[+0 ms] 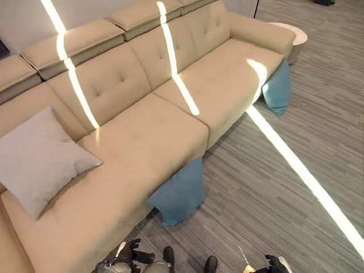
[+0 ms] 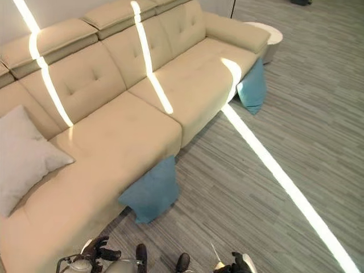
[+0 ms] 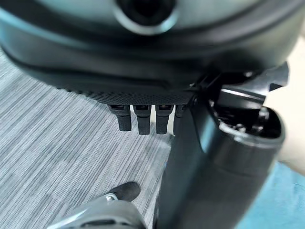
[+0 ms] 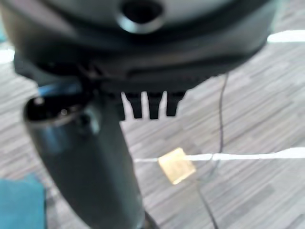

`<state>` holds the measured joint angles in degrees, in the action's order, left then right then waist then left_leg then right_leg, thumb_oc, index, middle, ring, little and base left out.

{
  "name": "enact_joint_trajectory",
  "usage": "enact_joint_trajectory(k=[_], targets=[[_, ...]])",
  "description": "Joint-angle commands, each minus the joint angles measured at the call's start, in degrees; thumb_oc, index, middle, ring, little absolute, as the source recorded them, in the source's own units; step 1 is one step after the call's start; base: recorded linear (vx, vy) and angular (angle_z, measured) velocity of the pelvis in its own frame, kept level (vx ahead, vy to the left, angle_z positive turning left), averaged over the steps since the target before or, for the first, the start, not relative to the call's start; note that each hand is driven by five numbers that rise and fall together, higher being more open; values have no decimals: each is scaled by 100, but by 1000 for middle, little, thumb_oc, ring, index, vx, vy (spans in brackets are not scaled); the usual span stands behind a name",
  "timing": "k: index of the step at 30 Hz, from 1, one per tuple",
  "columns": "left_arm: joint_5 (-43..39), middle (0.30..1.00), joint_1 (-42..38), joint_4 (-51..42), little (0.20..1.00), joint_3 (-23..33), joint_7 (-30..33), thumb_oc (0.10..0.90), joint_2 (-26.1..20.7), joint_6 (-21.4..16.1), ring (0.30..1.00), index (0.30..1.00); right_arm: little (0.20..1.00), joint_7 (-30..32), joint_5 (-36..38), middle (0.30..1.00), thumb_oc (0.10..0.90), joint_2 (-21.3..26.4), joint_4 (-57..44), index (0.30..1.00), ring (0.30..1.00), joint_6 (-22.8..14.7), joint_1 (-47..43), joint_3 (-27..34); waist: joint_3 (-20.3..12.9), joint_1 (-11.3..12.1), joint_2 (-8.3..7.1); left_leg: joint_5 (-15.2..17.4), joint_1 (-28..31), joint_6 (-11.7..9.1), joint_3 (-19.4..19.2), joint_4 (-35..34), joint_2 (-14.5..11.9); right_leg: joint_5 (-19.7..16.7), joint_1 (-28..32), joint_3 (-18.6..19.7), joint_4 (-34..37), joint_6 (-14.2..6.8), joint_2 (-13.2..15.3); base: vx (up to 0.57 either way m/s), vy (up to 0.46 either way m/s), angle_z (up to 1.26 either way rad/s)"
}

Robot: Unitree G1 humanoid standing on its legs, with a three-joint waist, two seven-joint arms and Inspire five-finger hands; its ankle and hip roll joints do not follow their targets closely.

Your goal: Pick up all the scattered cushions and arrange them neatly on the sofa.

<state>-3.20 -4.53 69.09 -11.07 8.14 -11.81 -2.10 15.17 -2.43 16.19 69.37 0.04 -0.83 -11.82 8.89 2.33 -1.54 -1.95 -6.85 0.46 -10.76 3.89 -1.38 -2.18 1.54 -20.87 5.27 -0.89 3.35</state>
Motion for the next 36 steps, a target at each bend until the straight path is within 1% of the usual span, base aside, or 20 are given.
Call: enact_joint_trajectory(k=[1, 3, 4, 5, 7, 9, 10, 13, 14, 17, 21, 25, 26, 27, 29, 30, 31, 33, 35, 36], targets=[[172, 900, 228, 12, 900, -99, 72, 800, -150, 36, 900, 900, 900, 161, -35, 900, 800, 158, -68, 900, 900, -87, -157, -10, -13, 213, -178, 348, -152, 49, 44, 253, 278, 779, 197, 387, -757, -393, 27, 165, 78, 21], [155, 900, 229, -29, 900, -103, 56, 800, -182, 35, 900, 900, 900, 131, -90, 900, 800, 142, -74, 900, 900, -71, -170, -47, 9, 254, -201, 408, -84, 112, 58, 234, 297, 795, 99, 379, -1124, -454, 102, 102, 79, 9], [139, 900, 205, -111, 900, -89, 41, 800, -225, 33, 900, 900, 900, 89, -180, 900, 800, 139, -115, 900, 900, -64, -238, -78, 89, 242, -179, 500, 57, 206, 144, 191, 294, 738, -266, 349, -1946, -670, 309, 72, 77, -2], [139, 900, 204, -111, 900, -88, 41, 800, -225, 34, 900, 900, 900, 89, -180, 900, 800, 139, -115, 900, 900, -64, -239, -78, 88, 243, -182, 501, 55, 208, 142, 192, 297, 745, -274, 351, -1959, -672, 314, 86, 109, -6], [152, 900, 120, -145, 900, -136, 58, 800, -283, 20, 900, 900, 900, 57, -209, 900, 800, 114, -178, 900, 900, -73, -314, -105, 250, 118, -143, 567, 185, 282, 354, 258, 316, 507, -816, 605, -2866, -820, 414, 111, 64, 9], [141, 900, 118, -161, 900, -141, 66, 800, -283, 10, 900, 900, 900, 58, -206, 900, 800, 116, -190, 900, 900, -81, -311, -109, 239, 109, -124, 581, 230, 287, 425, 239, 315, 496, -875, 639, -2796, -769, 412, 144, -18, 44], [121, 900, 128, -142, 900, -121, 67, 800, -269, -4, 900, 900, 900, 54, -225, 900, 800, 120, -199, 900, 900, -96, -340, -112, 213, 110, -100, 614, 361, 267, 542, 137, 301, 514, -948, 680, -2427, -676, 484, 184, -87, 56], [145, 900, 123, -57, 900, -127, 69, 800, -255, -28, 900, 900, 900, 50, -236, 900, 800, 121, -195, 900, 900, -94, -369, -124, 197, 75, -100, 655, 519, 231, 684, 30, 309, 363, -1051, 782, -1937, -653, 523, 186, -93, 43], [151, 900, 123, 10, 900, -128, 77, 800, -234, -38, 900, 900, 900, 39, -262, 900, 800, 125, -200, 900, 900, -73, -382, -144, 193, -7, -172, 706, 663, 192, 861, -31, 392, 90, -1169, 1114, -1287, -748, 521, 298, -169, 43], [173, 900, 78, 133, 900, -110, 105, 800, -229, -64, 900, 900, 900, 18, -326, 900, 800, 136, -220, 900, 900, -43, -394, -179, 239, -108, -214, 774, 844, 126, 1129, -99, 415, -207, -1341, 1593, -852, -871, 434, 170, -128, 55], [203, 900, 123, 233, 900, -70, 103, 800, -231, -79, 900, 900, 900, -12, -384, 900, 800, 164, -210, 900, 900, -67, -371, -190, 185, -120, -285, 909, 1011, 45, 1262, -101, 411, -373, -1201, 1368, -543, -910, 502, 158, -170, 58], [81, 900, 181, 225, 900, 17, 84, 800, -224, -80, 900, 900, 900, -40, -329, 900, 800, 158, -128, 900, 900, -125, -341, -216, 76, -113, -326, 1043, 985, -206, 1337, 223, 135, -213, -913, 1299, -592, -752, 398, 157, -292, 27], [17, 900, 182, 256, 900, 20, 93, 800, -192, -75, 900, 900, 900, -29, -302, 900, 800, 182, -105, 900, 900, -152, -345, -241, 106, -82, -330, 902, 746, -352, 1334, 704, -20, -62, -696, 1203, -566, -613, 320, 67, -274, 59], [17, 900, 182, 256, 900, 20, 93, 800, -192, -74, 900, 900, 900, -29, -301, 900, 800, 182, -103, 900, 900, -153, -347, -242, 104, -94, -325, 916, 726, -355, 1348, 733, -24, -61, -697, 1189, -565, -610, 317, 17, -248, 70], [-75, 900, 144, 214, 900, 16, 77, 800, -172, -67, 900, 900, 900, 1, -261, 900, 800, 224, -104, 900, 900, -159, -362, -240, 194, -76, -351, 617, 264, -439, 1282, 1448, -139, 52, -533, 1077, -505, -486, 291, -39, -163, 68], [-113, 900, 116, 187, 900, 2, 71, 800, -161, -61, 900, 900, 900, 14, -236, 900, 800, 229, -107, 900, 900, -155, -371, -253, 232, -72, -369, 525, 105, -415, 1182, 1688, -183, 103, -472, 1035, -497, -406, 256, 0, -235, 63], [-123, 900, 122, 129, 900, -18, 53, 800, -161, -51, 900, 900, 900, -4, -201, 900, 800, 242, -99, 900, 900, -122, -322, -229, 225, -94, -385, 569, 61, -336, 892, 1659, -274, 214, -333, 939, -448, -335, 215, 43, -193, 46], [-98, 900, 134, 115, 900, -26, 49, 800, -163, -37, 900, 900, 900, -10, -173, 900, 800, 242, -80, 900, 900, -117, -305, -215, 216, -91, -382, 651, 50, -284, 805, 1546, -219, 242, -281, 912, -417, -320, 196, 56, -79, 33], [59, 900, 134, 138, 900, -126, 10, 800, -153, -18, 900, 900, 900, -9, -157, 900, 800, 252, -19, 900, 900, -122, -268, -209, 154, -84, -377, 782, -117, -124, 726, 1162, 221, 270, -212, 864, -342, -341, 125, 129, -31, 33], [86, 900, 128, 137, 900, -151, 10, 800, -156, -11, 900, 900, 900, -3, -152, 900, 800, 246, -11, 900, 900, -115, -259, -215, 151, -94, -363, 712, -179, -107, 598, 1032, 261, 288, -207, 833, -341, -345, 93, 112, -10, 31]])
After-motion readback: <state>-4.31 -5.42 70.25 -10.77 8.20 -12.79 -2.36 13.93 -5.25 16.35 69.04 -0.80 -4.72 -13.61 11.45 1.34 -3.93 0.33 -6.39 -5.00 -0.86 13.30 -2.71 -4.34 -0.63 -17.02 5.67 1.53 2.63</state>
